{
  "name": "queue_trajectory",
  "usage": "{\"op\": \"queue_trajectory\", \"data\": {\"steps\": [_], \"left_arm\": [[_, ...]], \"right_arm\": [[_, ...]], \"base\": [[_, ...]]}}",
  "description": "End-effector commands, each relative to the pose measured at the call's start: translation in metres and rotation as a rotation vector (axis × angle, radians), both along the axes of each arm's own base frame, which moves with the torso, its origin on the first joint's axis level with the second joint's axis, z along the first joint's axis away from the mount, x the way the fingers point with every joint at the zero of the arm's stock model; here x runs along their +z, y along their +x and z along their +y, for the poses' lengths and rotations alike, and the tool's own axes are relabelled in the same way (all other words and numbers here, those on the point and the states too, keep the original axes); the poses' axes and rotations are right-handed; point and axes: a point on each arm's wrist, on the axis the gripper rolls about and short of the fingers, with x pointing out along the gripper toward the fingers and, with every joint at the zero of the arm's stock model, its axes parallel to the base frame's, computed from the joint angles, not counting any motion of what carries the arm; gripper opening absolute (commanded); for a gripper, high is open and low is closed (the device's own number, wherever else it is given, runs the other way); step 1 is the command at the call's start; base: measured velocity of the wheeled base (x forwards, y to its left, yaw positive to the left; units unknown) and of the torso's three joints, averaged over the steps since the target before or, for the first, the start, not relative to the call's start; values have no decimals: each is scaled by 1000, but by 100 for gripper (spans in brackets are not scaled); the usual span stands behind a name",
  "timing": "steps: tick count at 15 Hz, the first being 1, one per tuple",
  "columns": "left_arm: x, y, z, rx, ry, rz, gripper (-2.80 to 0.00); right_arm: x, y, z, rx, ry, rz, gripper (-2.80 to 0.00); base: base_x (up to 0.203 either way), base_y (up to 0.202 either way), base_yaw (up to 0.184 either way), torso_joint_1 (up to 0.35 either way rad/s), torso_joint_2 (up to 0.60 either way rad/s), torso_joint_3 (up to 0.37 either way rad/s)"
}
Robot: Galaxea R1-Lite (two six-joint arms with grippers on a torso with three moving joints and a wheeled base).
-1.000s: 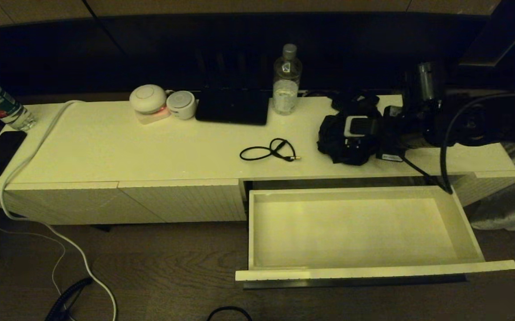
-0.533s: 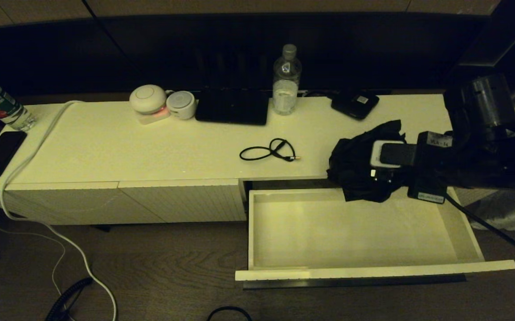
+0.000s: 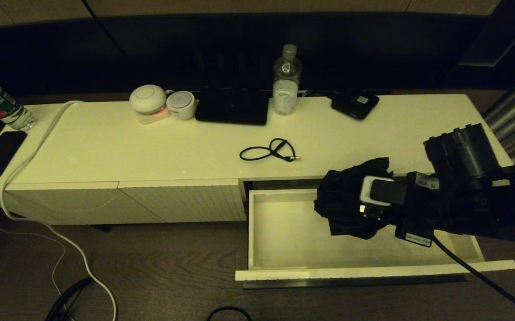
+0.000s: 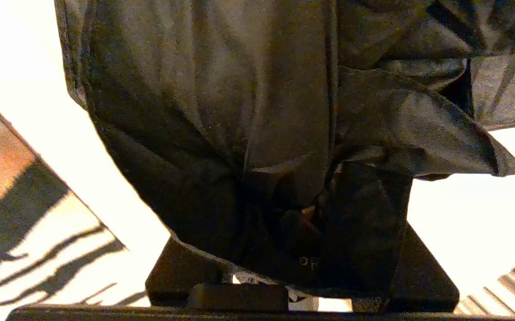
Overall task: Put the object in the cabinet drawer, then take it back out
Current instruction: Put the umbrella in the drawer
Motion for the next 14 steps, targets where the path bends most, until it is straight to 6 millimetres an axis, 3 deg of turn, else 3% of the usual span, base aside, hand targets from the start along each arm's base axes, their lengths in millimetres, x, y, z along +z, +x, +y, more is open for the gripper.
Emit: {"op": "queue_trajectory", "data": {"steps": [1, 6, 9, 14], "left_arm": [[0, 0, 0, 1, -1, -2, -280], [0, 0, 0, 1, -1, -2, -280], [0, 0, 0, 1, -1, -2, -280], [0, 0, 0, 1, -1, -2, -280]], "right_arm": [[-31, 26, 11, -3, -24, 67, -280], [-77, 72, 26, 4, -19, 67, -280], [-99, 96, 26, -9, -11, 21, -280], [-118, 113, 13, -36, -36, 31, -280]], "base": [[0, 0, 0, 0, 0, 0], [0, 0, 0, 0, 0, 0], [0, 0, 0, 0, 0, 0], [0, 0, 0, 0, 0, 0]]}}
